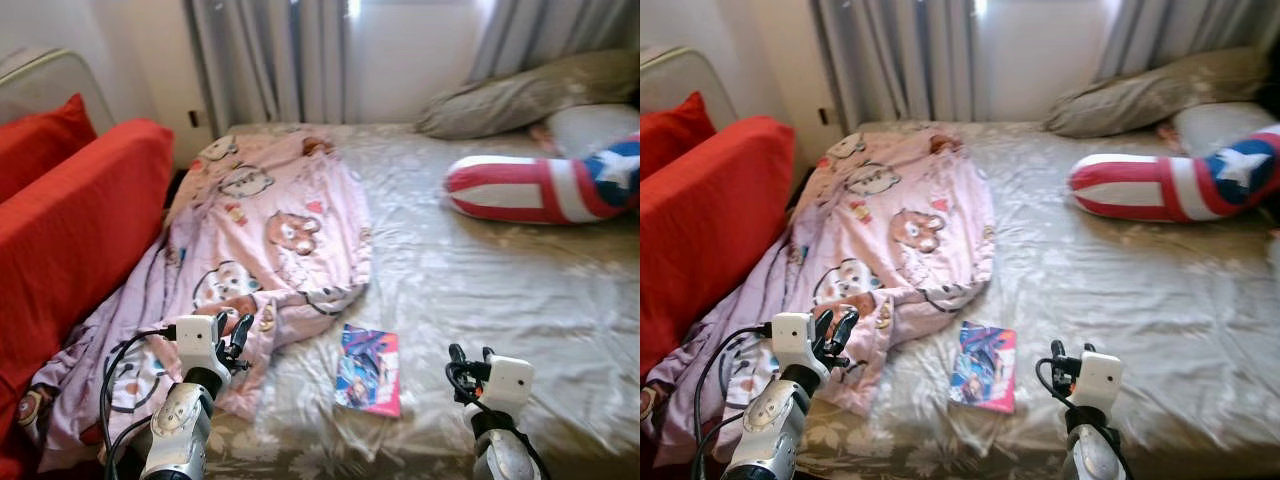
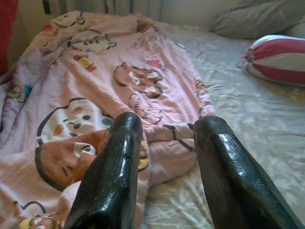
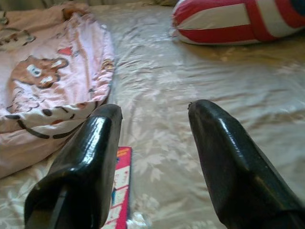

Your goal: Clean up the room

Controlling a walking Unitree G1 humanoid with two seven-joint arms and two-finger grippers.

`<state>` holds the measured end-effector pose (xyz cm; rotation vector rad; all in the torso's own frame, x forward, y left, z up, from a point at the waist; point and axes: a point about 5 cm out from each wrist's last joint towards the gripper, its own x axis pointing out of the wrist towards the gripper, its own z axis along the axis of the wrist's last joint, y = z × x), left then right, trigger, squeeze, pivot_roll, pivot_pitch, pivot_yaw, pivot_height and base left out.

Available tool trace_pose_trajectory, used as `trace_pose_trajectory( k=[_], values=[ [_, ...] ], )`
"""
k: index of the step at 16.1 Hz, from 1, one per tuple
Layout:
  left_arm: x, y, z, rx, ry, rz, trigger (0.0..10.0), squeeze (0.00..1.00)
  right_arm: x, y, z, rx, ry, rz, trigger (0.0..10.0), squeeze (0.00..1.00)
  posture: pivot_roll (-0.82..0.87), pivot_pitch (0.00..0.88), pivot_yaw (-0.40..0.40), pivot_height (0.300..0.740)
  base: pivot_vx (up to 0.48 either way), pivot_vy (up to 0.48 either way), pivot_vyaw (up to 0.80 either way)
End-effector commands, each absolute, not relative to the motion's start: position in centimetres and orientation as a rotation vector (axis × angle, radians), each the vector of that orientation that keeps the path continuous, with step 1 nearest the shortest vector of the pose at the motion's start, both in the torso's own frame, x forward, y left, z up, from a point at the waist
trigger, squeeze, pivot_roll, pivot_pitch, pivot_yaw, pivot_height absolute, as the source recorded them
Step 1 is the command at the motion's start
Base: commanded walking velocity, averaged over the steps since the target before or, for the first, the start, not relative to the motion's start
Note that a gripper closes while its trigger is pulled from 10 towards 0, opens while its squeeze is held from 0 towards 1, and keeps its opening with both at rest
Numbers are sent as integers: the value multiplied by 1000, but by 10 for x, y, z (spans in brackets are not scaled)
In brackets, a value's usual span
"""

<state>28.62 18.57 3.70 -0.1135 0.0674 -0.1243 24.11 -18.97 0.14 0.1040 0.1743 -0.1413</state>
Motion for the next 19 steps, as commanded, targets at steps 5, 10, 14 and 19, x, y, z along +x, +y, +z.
trace_pose_trajectory(
  k=[5, 10, 14, 19],
  values=[
    [291, 185, 43, -105, 57, -132, 10000, 0, 241, -190, 3, 126, 173, -141, 10000, 0, -35, 0, -12, 740, 197, 0, 320],
    [294, 179, 49, -126, 30, -144, 10000, 0, 242, -186, 7, 116, 158, -123, 10000, 0, -41, 0, -6, 740, 0, 0, 0],
    [300, 174, 60, -144, -16, -159, 10000, 0, 243, -187, 11, 81, 135, -109, 10000, 0, -45, 0, -7, 740, 0, 0, 0],
    [299, 173, 60, -148, -18, -161, 10000, 0, 243, -187, 11, 70, 155, -122, 10000, 0, -50, 0, -10, 740, 0, 0, 0]
  ],
)
